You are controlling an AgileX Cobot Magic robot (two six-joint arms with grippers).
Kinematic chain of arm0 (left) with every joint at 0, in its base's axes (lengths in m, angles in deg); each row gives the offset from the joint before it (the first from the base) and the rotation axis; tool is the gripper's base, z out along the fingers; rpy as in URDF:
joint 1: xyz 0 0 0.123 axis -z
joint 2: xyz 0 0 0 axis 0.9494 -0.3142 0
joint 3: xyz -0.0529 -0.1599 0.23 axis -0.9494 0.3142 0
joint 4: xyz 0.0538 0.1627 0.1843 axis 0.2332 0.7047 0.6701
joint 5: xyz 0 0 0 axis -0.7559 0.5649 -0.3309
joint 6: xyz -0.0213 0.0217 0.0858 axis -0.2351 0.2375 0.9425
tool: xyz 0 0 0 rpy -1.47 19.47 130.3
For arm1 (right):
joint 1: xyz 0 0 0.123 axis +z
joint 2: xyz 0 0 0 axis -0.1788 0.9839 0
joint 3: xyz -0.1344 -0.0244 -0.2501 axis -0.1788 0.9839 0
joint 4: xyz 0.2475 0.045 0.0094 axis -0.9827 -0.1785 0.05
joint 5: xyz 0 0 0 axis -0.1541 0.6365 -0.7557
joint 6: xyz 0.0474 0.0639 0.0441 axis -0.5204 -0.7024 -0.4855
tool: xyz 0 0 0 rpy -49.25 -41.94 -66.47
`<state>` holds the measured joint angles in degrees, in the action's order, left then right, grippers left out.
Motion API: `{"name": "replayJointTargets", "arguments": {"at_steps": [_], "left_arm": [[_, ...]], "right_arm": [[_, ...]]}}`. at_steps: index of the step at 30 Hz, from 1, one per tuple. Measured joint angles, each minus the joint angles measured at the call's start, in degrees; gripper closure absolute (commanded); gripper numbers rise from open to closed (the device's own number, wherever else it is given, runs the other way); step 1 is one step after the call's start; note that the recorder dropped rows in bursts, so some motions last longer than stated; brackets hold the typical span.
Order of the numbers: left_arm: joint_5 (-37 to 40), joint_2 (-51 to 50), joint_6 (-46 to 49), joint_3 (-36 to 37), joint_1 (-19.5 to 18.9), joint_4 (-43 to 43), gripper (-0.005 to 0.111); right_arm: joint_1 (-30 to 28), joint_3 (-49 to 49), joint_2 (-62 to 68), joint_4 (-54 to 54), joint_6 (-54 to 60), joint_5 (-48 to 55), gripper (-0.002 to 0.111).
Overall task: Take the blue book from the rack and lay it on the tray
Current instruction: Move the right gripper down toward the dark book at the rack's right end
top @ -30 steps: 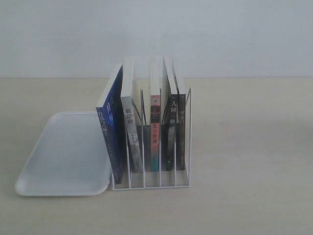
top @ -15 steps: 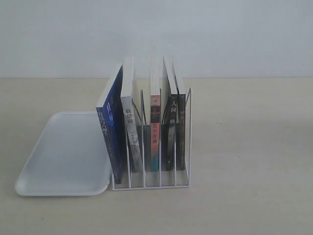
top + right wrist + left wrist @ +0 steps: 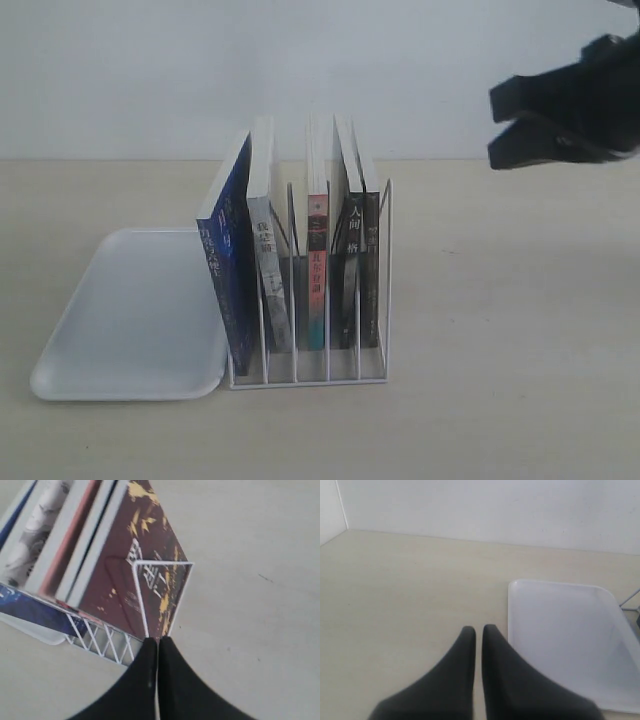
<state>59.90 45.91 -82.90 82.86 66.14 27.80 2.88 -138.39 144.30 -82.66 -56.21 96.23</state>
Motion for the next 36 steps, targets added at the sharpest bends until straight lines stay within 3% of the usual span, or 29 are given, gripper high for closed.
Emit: {"name": "replayJointTargets", "arguments": {"at_steps": [6,8,27,31,36], "left_arm": [[0.0,0.0,0.0,0.0,0.0,0.0,0.103],[0.1,0.0,0.0,0.0,0.0,0.0,0.103],[0.1,0.0,0.0,0.0,0.0,0.0,0.103],[0.1,0.0,0.0,0.0,0.0,0.0,0.103],[0.1,0.0,0.0,0.0,0.0,0.0,0.103]], "right_arm": [[9.0,-11.9,8.5,10.0,-7.9,-0.5,0.08],[11.0,-14.0,11.0,13.1,-10.7,-0.7,0.076],[12.7,-16.2,17.4,17.5,-20.1,-6.4,0.076],[12.7,-16.2,17.4,16.3,-20.9,-6.7,0.056],[13.1,-16.2,17.7,15.5,-21.3,-6.9,0.058]]}}
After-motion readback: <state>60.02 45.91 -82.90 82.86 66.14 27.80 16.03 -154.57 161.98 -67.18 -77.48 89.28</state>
